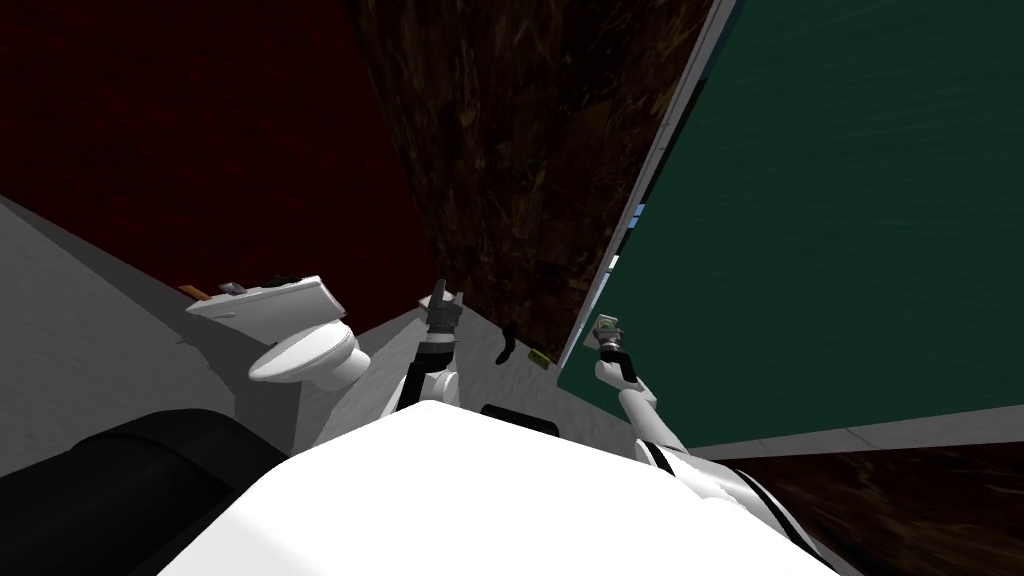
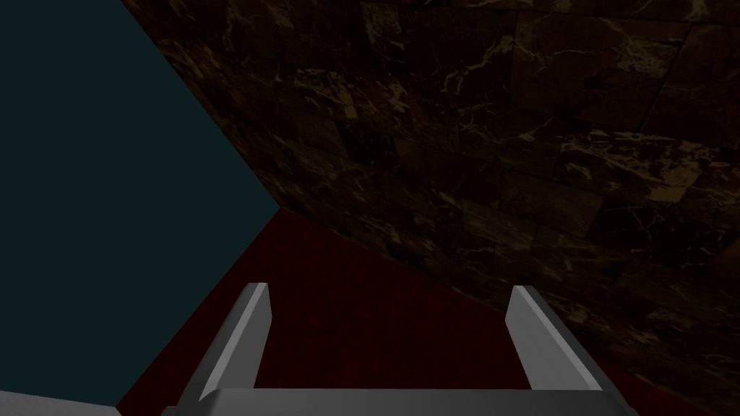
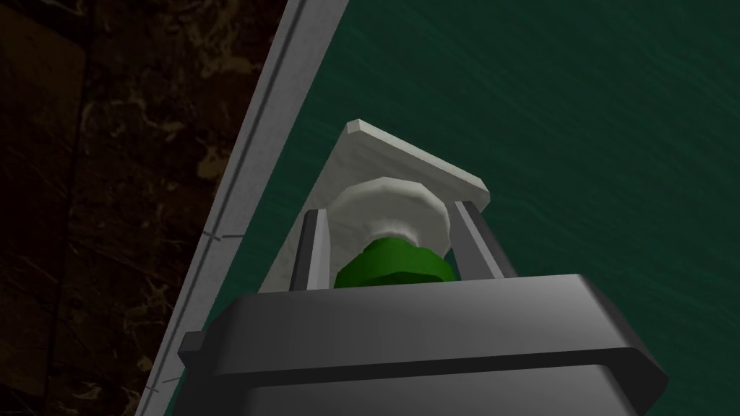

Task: Pull the door open

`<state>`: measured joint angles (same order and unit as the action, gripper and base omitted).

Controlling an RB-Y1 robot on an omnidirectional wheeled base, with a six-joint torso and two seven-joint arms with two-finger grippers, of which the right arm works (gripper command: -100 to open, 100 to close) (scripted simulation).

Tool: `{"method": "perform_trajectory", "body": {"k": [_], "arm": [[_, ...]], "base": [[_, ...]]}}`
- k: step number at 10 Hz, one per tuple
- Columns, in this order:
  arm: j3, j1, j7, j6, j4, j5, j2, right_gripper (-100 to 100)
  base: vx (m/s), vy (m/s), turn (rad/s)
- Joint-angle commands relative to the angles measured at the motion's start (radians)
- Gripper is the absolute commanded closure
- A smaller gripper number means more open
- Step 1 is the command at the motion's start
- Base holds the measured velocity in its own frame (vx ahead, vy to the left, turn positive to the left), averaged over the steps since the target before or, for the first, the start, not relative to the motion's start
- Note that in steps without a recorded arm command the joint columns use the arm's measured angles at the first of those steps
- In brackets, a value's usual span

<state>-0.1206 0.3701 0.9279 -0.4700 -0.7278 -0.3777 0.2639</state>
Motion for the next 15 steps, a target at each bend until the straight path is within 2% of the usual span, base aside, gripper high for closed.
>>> {"method": "perform_trajectory", "body": {"k": [1,7,15], "arm": [[0.001,-0.006,0.041,0.003,0.002,-0.012,-0.001,100],[0.006,-0.016,0.209,0.008,-0.008,-0.067,0.009,100],[0.01,-0.027,0.377,0.013,-0.019,-0.123,0.019,100]], "base": [[-0.028,-0.012,0.036],[-0.044,-0.027,0.076],[-0.037,-0.023,0.059]]}}
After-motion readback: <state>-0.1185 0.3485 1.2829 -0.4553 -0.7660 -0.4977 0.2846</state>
